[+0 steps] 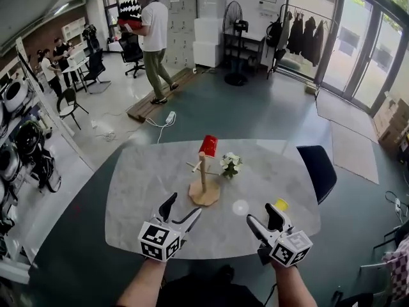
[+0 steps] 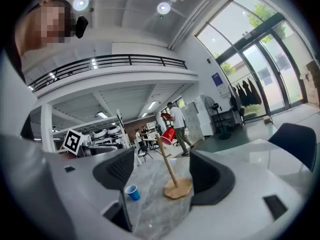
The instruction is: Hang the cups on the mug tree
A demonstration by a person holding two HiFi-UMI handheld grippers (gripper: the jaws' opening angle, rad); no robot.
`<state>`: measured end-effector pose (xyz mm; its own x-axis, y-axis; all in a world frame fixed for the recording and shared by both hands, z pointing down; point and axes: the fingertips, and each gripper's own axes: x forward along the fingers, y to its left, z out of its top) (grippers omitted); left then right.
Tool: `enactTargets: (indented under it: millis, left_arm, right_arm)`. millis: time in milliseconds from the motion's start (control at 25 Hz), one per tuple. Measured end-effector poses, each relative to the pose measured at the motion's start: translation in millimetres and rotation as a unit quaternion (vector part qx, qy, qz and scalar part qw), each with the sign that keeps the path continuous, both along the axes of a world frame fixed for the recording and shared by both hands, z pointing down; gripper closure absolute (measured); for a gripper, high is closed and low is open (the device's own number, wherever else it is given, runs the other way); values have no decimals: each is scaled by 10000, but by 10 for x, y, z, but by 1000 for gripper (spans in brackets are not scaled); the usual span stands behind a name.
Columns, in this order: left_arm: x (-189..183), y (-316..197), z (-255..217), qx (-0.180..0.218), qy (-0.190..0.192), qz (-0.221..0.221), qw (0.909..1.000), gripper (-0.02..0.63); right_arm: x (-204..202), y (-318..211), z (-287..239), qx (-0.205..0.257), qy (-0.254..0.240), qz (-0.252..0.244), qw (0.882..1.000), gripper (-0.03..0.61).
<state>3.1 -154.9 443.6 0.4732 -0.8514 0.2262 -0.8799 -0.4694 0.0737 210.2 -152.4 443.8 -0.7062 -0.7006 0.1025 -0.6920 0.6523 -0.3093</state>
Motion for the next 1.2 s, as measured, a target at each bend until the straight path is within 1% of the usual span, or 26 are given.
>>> enactTargets:
  millis: [120,280,480,600,720,880,1000,1200]
  left_arm:
    - [-65,37,112,-74,-57,-134,9999,256]
    - [-354,130,334,-254,-133,-358,9989,256]
    - [-910,242,530,-411,-15,-605,9973,256]
    - [-1217,317,682,-545,26,-587,9968,255]
    - [-1445,404,863,-679,-36,-570,9961,255]
    - [-1611,449,1045,-731,-101,-519,9959,255]
    - [-1677,445,1226,-818,-16,-500,9954,255]
    - [-1665,442,1538,-1008,121,-517,9935,253]
  right_arm:
    - [-94,-93,64,-55,10,-158,9999,261]
    - [-297,-138,132,-151,-14,-238,9996,261]
    - [-787,-158,203,-253,122,-398,9988,261]
    - [-1120,-133,205,-243,160,-463,9985,261]
    - [-1403,-40,253,-270,286,-623,9973,261]
    - [-1651,30,318,-334,407,-797,9954,261]
    - [-1804,7,390,-419,448,-917,9939,261]
    - [-1972,-67,529,-487,465,-1141,9912,261]
